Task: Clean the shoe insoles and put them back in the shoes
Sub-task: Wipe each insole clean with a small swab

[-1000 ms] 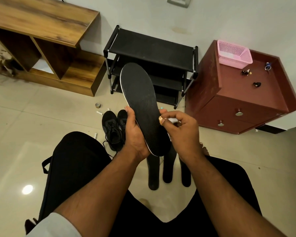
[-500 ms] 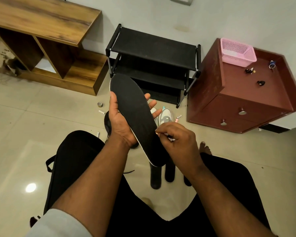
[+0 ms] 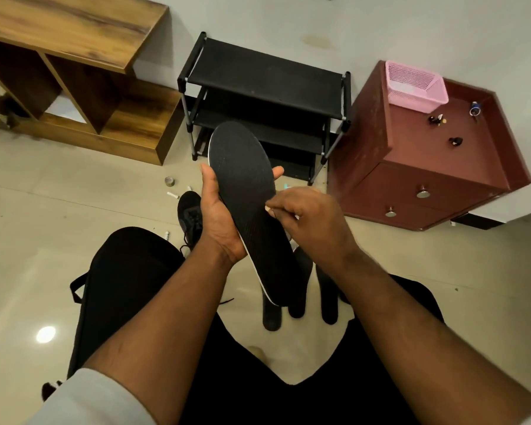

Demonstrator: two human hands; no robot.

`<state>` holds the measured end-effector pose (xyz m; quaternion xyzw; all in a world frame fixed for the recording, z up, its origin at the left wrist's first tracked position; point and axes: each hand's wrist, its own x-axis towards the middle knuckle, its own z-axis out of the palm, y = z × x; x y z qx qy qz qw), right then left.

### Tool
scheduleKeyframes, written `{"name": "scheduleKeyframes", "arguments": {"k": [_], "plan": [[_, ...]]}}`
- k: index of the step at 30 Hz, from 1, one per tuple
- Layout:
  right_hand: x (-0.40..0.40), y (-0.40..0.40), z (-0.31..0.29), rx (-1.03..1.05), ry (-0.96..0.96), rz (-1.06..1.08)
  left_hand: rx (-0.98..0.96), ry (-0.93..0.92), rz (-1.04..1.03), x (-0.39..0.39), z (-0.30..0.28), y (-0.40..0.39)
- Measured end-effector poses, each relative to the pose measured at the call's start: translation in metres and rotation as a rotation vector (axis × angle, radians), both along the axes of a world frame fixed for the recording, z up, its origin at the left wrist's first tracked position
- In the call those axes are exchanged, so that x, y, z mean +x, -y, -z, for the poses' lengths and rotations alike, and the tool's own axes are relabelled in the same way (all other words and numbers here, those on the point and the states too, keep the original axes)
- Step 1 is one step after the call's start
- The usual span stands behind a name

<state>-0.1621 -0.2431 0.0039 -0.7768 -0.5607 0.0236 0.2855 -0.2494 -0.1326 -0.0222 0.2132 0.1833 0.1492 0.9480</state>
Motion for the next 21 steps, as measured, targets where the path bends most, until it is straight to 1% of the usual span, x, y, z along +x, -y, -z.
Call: {"name": "scheduleKeyframes", "arguments": {"k": [4, 7, 11, 13, 16, 18, 21], "plan": [[-0.023, 0.029, 0.007, -0.070, 0.026, -0.092, -0.050, -0.014, -0.036, 0.000, 0.002, -0.007], [-0.027, 0.040, 0.011, -0.110, 0.037, -0.103, -0.051, -0.036, -0.063, 0.002, 0.002, -0.006], [-0.009, 0.019, 0.004, -0.077, 0.110, -0.083, -0.021, -0.074, -0.004, 0.004, 0.003, 0.002], [0.006, 0.001, -0.001, -0.049, 0.117, -0.061, -0.028, -0.068, 0.038, 0.003, 0.006, 0.006], [0.027, -0.019, -0.010, -0.068, 0.114, -0.030, -0.050, -0.057, 0.057, 0.002, 0.008, 0.007], [0.030, -0.021, -0.013, -0.083, 0.095, -0.043, -0.043, -0.072, 0.058, 0.003, 0.008, 0.006], [0.013, -0.006, -0.009, -0.098, 0.076, -0.079, -0.041, -0.088, 0.031, 0.003, 0.007, 0.003]]}}
